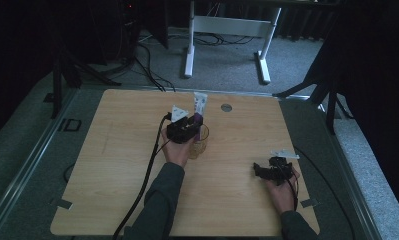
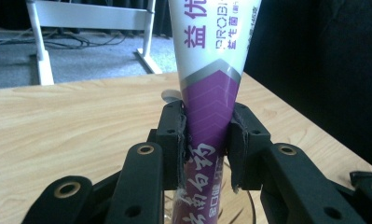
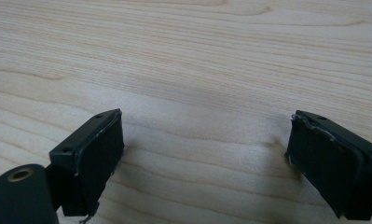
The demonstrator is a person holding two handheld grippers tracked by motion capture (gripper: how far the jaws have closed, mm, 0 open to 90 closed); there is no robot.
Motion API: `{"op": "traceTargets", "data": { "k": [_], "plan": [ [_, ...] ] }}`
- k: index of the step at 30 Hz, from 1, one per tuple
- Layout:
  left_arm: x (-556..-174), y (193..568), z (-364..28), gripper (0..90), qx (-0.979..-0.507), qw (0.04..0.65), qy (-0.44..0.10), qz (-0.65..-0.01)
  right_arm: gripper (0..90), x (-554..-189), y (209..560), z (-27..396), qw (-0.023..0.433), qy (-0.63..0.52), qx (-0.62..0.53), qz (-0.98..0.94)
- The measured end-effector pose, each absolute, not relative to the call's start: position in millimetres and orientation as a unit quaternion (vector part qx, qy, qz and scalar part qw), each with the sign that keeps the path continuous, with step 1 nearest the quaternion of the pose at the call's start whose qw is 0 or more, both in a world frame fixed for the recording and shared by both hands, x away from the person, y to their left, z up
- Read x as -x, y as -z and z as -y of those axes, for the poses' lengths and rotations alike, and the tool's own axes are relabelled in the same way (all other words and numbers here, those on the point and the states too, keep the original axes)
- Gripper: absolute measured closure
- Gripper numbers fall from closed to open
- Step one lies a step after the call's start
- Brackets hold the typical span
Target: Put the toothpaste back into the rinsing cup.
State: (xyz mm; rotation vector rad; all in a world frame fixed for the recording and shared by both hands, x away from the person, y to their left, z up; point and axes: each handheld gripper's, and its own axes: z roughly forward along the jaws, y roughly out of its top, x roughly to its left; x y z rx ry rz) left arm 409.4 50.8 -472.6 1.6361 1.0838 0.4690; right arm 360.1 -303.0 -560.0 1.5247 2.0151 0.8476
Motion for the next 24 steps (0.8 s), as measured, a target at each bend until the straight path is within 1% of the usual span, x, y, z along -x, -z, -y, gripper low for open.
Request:
{"op": "traceTargets", "data": {
  "k": [8,12,16,20,24],
  "plan": [
    [-408,494,-48,67.5,-0.715,0.495,-0.182,-0.459,10.7,-360,560,303,0.236,-0.309,-0.555,-0.735],
    [-405,499,-49,66.5,-0.713,0.494,-0.181,-0.463,10.7,-360,560,303,0.236,-0.309,-0.555,-0.735],
    [-401,499,-48,60.4,-0.725,0.488,-0.188,-0.449,10.7,-360,560,303,0.236,-0.309,-0.555,-0.735],
    [-397,499,-47,56.7,-0.727,0.490,-0.194,-0.441,10.7,-360,560,303,0.236,-0.309,-0.555,-0.736],
    [-394,498,-51,53.3,-0.720,0.501,-0.183,-0.443,10.7,-360,560,303,0.236,-0.309,-0.555,-0.735]
  ]
}}
